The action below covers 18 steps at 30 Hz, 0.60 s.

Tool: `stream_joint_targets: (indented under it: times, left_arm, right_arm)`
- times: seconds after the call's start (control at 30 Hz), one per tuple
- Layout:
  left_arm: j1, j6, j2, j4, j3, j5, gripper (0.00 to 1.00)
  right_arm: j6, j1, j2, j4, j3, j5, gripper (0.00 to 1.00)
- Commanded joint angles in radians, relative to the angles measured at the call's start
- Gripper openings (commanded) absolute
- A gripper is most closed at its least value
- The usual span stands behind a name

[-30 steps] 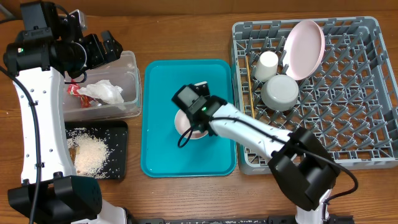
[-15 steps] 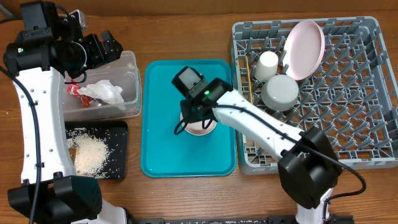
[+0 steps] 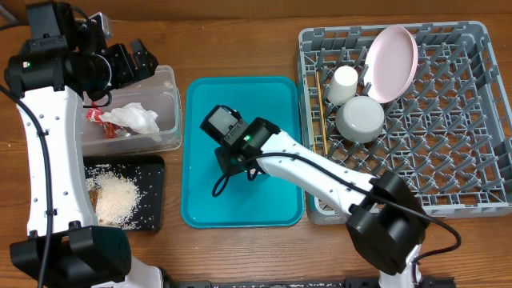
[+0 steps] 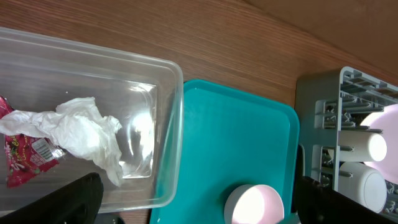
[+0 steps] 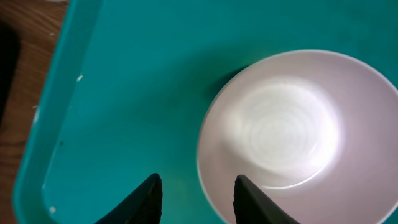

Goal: Sort waste into correct bins and load items into the dishwasher
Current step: 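Grip the pink bowl rim with the right gripper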

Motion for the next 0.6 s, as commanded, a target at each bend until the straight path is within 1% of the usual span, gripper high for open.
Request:
stream_joint_targets:
  times: [0.0,0.23,0.3,0.37,0.57]
  left_arm:
    - [0.0,-0.021,0.002,0.004,0.018,-0.01,1.0]
    - [0.0,-0.021,0.002,0.004,0.018,-0.01,1.0]
    - [0.0,-0.021,0.002,0.004,0.018,-0.01,1.0]
    - [0.0,-0.021,0.002,0.004,0.018,-0.01,1.0]
    - [0.0,-0.021,0.002,0.004,0.018,-0.01,1.0]
  right_arm:
    - [-0.008,-0.003,0.045,0.023,-0.031,0.048,0.4]
    - [-0.007,-0.002,0.064,0.023,-0.031,0.047,0.39]
    - [-0.007,-0.002,0.064,0.021,-0.031,0.048,0.38]
    - [-0.006,-0.002,0.064,0.02,-0.031,0.047,0.35]
    - [-0.006,-0.002,0.064,-0.006,-0.031,0.047,0.35]
